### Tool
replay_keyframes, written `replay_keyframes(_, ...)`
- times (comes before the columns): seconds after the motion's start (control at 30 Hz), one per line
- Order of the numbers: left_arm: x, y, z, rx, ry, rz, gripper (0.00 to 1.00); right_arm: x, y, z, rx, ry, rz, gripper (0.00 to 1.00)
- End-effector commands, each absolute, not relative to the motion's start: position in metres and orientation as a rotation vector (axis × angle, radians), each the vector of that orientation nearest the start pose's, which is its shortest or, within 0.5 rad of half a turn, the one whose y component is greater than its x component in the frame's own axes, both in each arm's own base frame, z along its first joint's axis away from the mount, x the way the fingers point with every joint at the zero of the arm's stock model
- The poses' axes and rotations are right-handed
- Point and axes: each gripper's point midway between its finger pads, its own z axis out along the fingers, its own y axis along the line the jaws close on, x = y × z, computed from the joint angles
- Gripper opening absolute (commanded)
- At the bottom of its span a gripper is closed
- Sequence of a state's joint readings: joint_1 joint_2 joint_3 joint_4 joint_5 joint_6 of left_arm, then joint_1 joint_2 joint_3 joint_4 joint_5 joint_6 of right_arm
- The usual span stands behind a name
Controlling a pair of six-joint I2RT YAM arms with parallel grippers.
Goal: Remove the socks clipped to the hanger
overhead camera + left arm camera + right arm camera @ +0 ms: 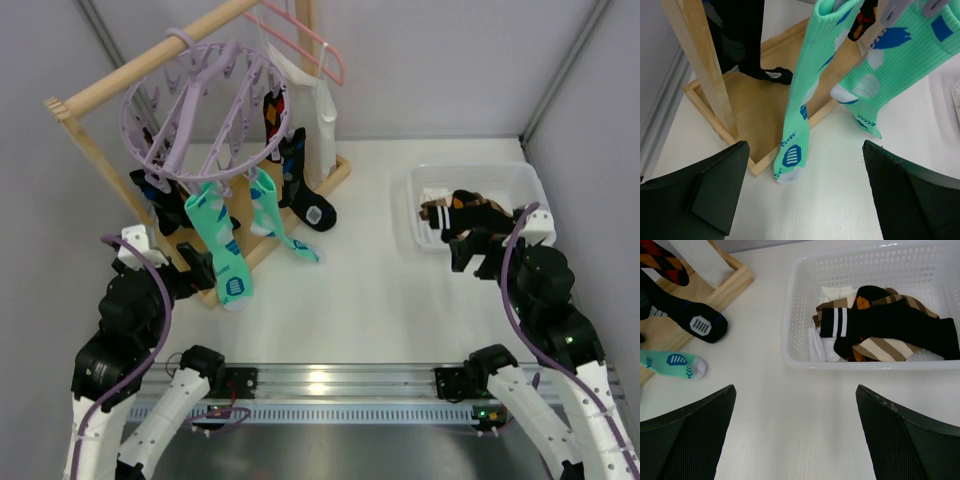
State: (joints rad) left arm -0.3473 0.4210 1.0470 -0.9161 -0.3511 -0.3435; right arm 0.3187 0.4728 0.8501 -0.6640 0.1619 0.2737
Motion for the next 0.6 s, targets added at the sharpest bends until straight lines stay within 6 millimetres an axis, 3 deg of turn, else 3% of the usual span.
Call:
replay_keyframes(0.0, 0.173, -0.005, 0.32, -0.295, 1.757, -0.158, 0.99, 0.22, 0.06, 0.285, 0.064, 1.797, 0.306, 0.99)
replay_keyframes(0.23, 0.162, 0.007, 0.337, -0.385, 1.669, -0.172, 0.99, 0.229, 0.068, 0.284, 0.122, 1.734, 0.388, 1.0)
replay_keyframes(0.43, 0.157, -0.004, 0.346, -0.367, 1.65, -0.265, 0.99, 0.225, 0.137, 0.302, -0.149, 1.595, 0.744, 0.99)
replay_keyframes(0.5, 0.154, -0.005, 0.351, -0.366, 1.634, -0.289, 0.99, 0.219, 0.163, 0.298, -0.261, 1.599, 0.882, 0.99)
replay_keyframes(0.53, 0.152, -0.006, 0.353, -0.365, 1.625, -0.305, 0.98, 0.226, 0.173, 0.287, -0.286, 1.636, 0.925, 0.99)
replay_keyframes(0.57, 0.151, -0.01, 0.356, -0.353, 1.619, -0.327, 0.98, 0.223, 0.188, 0.298, -0.368, 1.568, 1.01, 0.99)
